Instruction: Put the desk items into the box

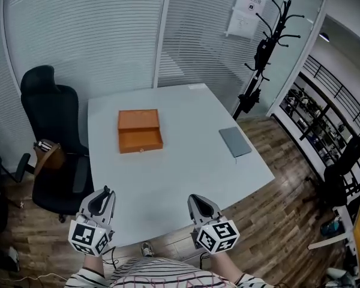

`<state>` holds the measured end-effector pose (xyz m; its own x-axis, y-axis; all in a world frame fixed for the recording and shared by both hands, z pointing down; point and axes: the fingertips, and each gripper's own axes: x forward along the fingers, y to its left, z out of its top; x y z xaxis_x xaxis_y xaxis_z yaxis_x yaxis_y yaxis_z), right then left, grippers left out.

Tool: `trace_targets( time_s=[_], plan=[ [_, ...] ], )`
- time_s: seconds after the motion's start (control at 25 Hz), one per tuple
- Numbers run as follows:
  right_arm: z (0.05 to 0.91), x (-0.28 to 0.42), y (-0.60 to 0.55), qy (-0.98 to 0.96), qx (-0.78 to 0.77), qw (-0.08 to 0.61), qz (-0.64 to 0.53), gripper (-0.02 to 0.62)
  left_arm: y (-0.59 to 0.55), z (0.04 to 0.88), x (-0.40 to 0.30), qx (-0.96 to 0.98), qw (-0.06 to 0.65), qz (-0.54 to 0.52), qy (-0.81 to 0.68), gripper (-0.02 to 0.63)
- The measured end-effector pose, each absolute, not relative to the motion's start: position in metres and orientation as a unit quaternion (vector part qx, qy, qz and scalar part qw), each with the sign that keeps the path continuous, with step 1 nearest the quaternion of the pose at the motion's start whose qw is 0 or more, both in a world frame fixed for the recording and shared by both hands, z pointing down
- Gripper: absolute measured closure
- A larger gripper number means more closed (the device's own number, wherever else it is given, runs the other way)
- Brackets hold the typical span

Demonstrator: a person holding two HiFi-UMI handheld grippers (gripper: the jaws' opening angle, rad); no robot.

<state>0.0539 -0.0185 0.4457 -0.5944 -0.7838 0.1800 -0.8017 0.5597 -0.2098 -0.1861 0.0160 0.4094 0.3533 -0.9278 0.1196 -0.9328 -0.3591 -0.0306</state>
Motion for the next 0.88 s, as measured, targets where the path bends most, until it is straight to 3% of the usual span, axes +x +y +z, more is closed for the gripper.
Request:
trace_targets(
  time_s=[0.48,0.88],
  plan=[
    [0.452,0.0,-0.086,-0.877,0.457,0.038,0.143,0.568,-0.064,0.379,-0.241,0.832,-0.022,0.085,-0.547,0.543],
    [0.465,-0.005,-0.128,-0.886,0.433,0.044,0.159,0.568,-0.133,0.361,-0.229,0.832,-0.092,0.117,-0.534,0.543]
  ],
)
